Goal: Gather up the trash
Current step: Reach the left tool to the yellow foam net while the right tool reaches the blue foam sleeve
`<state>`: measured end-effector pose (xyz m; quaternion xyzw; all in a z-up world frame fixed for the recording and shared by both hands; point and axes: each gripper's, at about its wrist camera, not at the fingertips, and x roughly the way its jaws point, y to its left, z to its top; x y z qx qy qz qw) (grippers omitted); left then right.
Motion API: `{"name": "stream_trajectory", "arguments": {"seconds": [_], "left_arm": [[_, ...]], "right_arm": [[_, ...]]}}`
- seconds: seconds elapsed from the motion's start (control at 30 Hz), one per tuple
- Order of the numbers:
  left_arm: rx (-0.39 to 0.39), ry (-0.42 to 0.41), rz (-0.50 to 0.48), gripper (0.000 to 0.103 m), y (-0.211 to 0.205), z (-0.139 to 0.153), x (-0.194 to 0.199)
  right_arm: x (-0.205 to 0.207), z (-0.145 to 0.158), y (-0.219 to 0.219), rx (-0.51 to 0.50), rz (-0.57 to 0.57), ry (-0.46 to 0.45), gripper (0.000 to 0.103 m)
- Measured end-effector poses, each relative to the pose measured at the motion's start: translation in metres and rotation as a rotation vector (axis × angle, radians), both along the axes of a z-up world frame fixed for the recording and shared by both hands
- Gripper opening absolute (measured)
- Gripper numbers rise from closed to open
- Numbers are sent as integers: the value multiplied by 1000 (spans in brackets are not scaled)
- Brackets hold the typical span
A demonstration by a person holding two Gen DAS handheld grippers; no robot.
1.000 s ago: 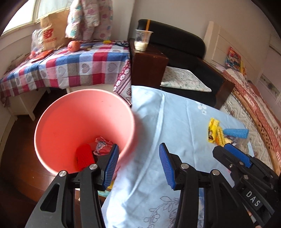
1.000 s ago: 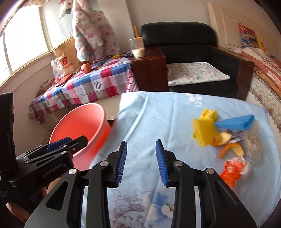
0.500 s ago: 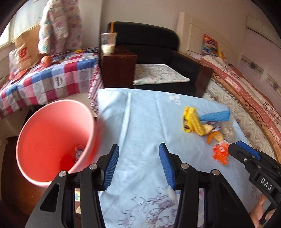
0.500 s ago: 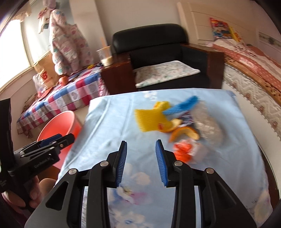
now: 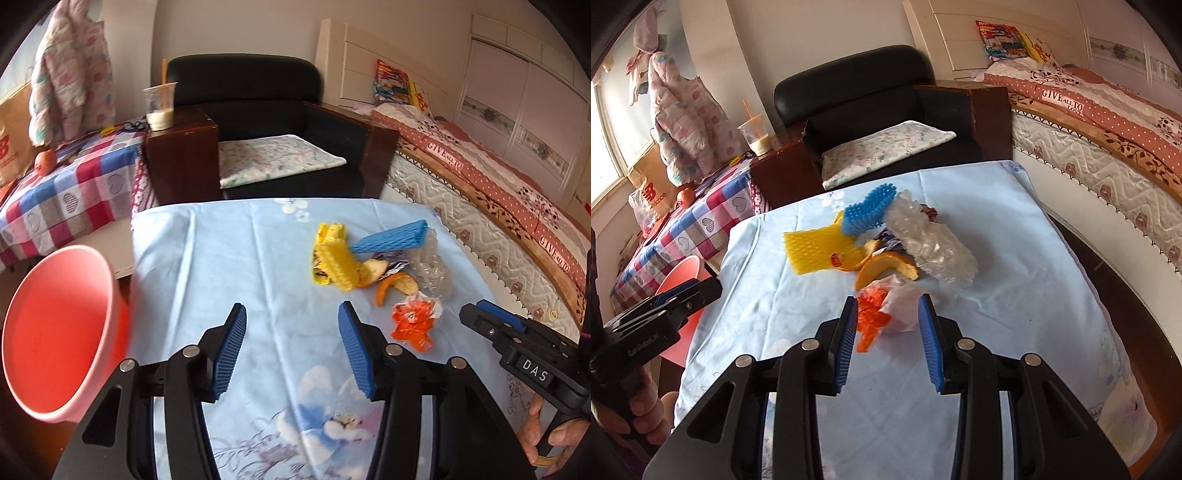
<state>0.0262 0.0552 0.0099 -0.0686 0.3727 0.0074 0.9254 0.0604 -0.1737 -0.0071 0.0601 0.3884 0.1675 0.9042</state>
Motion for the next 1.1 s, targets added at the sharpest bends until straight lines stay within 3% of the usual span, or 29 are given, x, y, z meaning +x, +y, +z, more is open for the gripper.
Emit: {"name": "stream_trajectory", "arguments": {"seconds": [0.33,0.43,1.0,1.03,1.1], "left_arm": [[6,22,-16,51,-28,-8,44],[14,33,-9,51,-35,-11,60],[36,58,7,51,-48,-27,102],[41,56,6,51,-49,-27,102],[42,55,7,40,-51,-27,103]], "right_arm": [[30,-2,-6,-31,2,-12,35],[42,-3,-3,-45,20,-15,45],[81,-17,5,-116,43,-30,45],[82,-17,5,-118,41,-34,45],[84,-17,5,-118,41,-36,45]]}}
